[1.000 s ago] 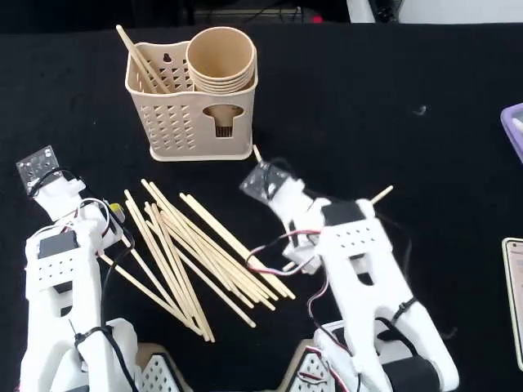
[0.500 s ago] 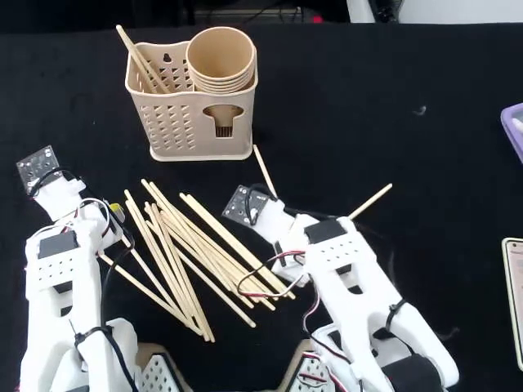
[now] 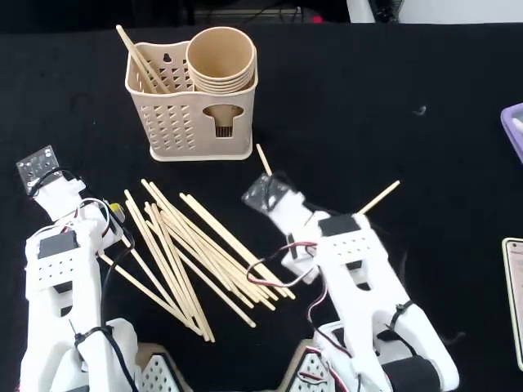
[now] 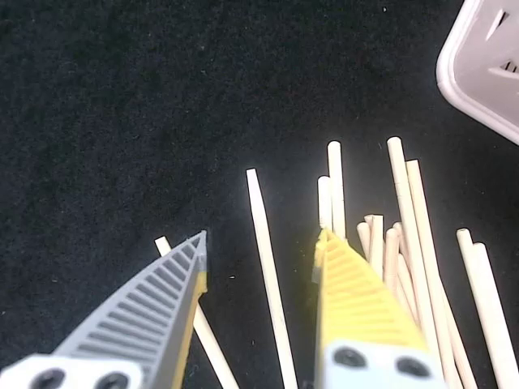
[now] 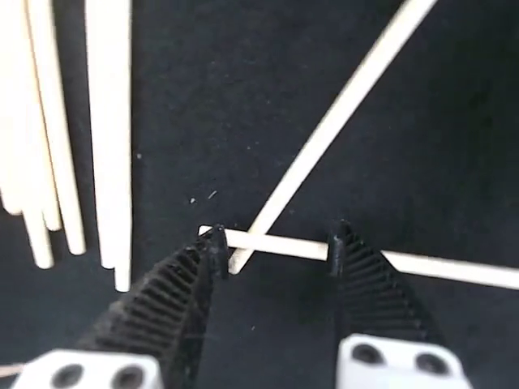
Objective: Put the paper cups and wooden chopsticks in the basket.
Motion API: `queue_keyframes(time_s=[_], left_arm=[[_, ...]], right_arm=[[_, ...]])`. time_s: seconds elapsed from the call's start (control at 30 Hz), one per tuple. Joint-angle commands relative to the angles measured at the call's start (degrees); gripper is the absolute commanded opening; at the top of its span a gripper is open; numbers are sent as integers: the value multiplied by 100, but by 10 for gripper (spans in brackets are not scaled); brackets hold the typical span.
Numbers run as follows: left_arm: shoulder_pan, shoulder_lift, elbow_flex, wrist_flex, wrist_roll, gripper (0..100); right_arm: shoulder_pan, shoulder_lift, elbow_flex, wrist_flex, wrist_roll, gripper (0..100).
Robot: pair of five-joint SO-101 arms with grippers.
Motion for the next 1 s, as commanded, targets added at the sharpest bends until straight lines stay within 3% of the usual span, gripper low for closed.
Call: queue_keyframes(time_s=[0.0,0.13,0.27,0.37,0.53,0.8,0.87,0.97], left_arm=[[4,-149,-31,-79,18,216],[-31,-149,-31,-70,18,216],[-4,-149,-31,-79,18,216],[4,-149,-31,-70,18,216],[-31,-149,-31,-62,18,216],[-40,-149,-31,-62,18,216],[-40,-149,-31,-62,18,216],[-40,-149,-31,-62,18,216]], right_arm=[[237,-242,-840,651,-1064,211],[888,-198,-1596,1407,-1978,211],[1020,-180,-1569,1829,-2268,211],[905,40,-1297,1688,-2321,213],[897,954,-1165,905,-3103,216],[870,2642,-2097,440,-3596,211],[870,2932,-2281,440,-3587,182],[870,3143,-2457,431,-3587,64]])
